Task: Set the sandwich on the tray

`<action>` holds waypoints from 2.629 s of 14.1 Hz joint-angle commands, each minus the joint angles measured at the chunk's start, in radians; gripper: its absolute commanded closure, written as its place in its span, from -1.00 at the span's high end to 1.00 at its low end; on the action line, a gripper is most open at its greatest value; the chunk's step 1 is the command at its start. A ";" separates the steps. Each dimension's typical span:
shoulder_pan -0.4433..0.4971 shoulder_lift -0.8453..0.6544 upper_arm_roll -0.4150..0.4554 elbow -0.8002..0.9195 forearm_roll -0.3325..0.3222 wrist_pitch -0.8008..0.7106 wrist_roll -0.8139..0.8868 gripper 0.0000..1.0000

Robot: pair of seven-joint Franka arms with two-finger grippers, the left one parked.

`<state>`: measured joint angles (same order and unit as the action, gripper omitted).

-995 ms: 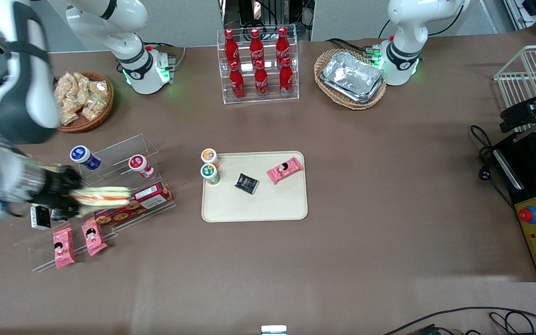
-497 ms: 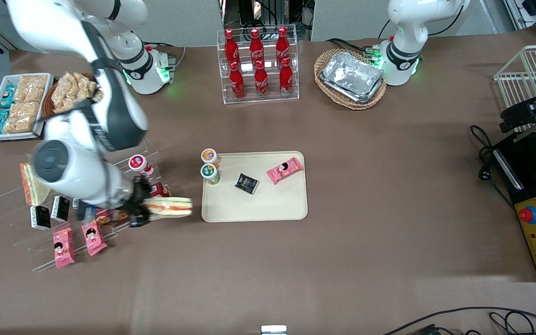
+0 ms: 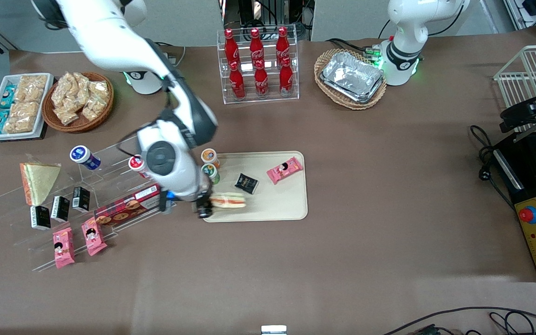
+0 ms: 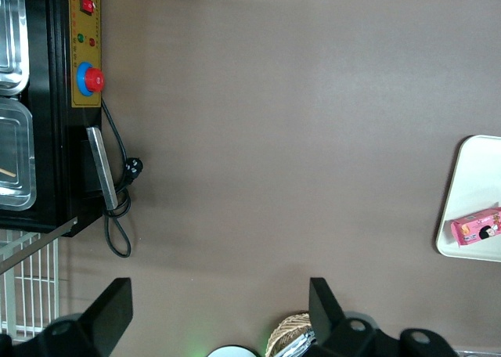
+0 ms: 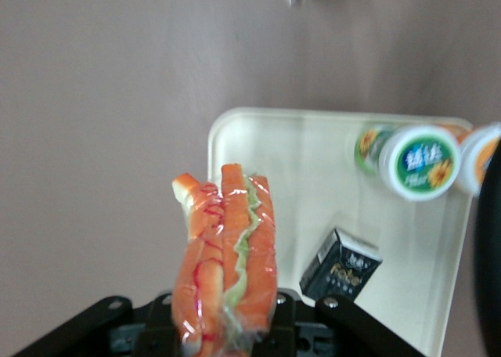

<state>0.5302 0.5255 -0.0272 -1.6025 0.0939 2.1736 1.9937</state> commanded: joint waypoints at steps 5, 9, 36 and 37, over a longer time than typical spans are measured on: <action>0.152 0.159 -0.020 0.018 -0.060 0.141 0.155 -1.00; 0.151 0.169 -0.022 0.018 -0.059 0.152 0.163 -1.00; 0.056 -0.010 -0.056 0.064 -0.028 -0.038 0.058 1.00; 0.030 -0.040 -0.056 0.064 -0.011 -0.087 0.004 1.00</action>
<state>0.6020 0.5667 -0.0910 -1.5256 0.0531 2.1929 2.0939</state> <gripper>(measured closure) 0.000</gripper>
